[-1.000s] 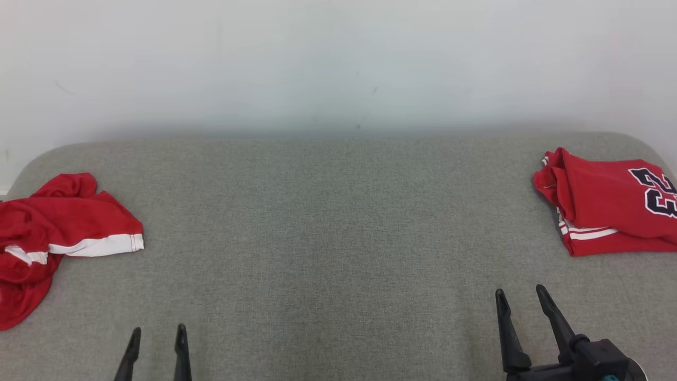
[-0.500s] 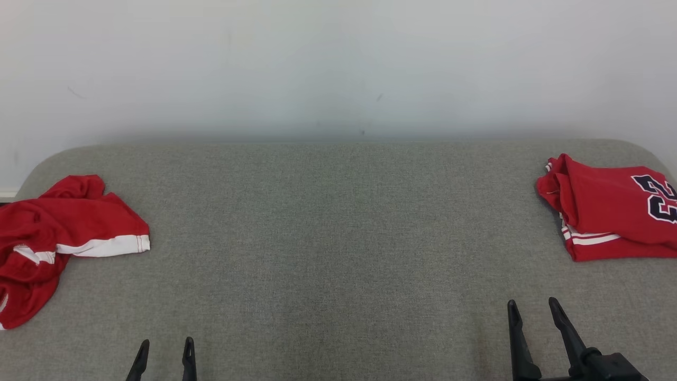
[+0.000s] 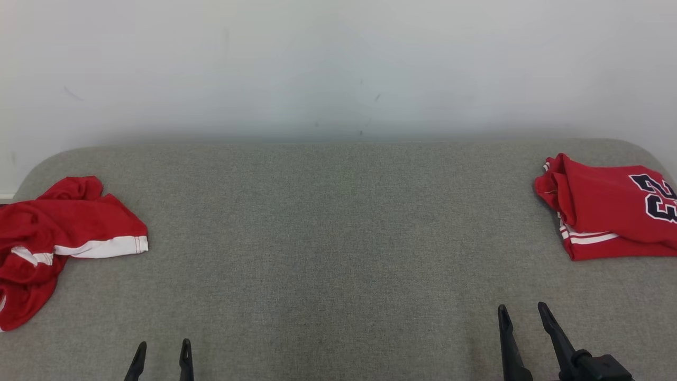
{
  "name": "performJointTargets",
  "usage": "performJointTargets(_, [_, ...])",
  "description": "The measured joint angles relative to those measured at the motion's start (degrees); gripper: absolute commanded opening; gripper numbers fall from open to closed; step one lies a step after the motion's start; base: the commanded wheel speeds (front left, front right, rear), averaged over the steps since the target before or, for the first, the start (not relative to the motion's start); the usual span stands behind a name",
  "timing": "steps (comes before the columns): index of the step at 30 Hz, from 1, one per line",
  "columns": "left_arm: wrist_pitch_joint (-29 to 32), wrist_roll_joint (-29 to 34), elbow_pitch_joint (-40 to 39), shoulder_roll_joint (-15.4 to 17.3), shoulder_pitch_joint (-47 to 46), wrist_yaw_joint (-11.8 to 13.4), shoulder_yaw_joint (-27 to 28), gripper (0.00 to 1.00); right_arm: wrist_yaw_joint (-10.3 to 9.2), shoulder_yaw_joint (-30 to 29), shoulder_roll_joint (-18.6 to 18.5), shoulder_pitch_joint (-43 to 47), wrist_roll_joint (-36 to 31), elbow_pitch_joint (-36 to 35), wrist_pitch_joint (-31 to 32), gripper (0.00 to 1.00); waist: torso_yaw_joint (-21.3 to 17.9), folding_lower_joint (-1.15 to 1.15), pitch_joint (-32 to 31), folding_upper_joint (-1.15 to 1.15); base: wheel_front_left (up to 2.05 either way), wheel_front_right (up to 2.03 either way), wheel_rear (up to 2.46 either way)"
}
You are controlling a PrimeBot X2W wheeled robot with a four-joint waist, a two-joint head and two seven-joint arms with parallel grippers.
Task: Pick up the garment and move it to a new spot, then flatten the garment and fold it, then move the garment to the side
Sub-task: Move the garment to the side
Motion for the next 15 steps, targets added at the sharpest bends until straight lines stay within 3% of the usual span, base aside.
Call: performJointTargets(15, [0.0,-0.15,0.47,-0.01,-0.14,-0.19,0.54,1.0,0.0,0.48,0.0,-0.2,0.57,0.42,0.0,1.0,0.15,0.0,-0.04,0.0,0.0,0.0,0.0])
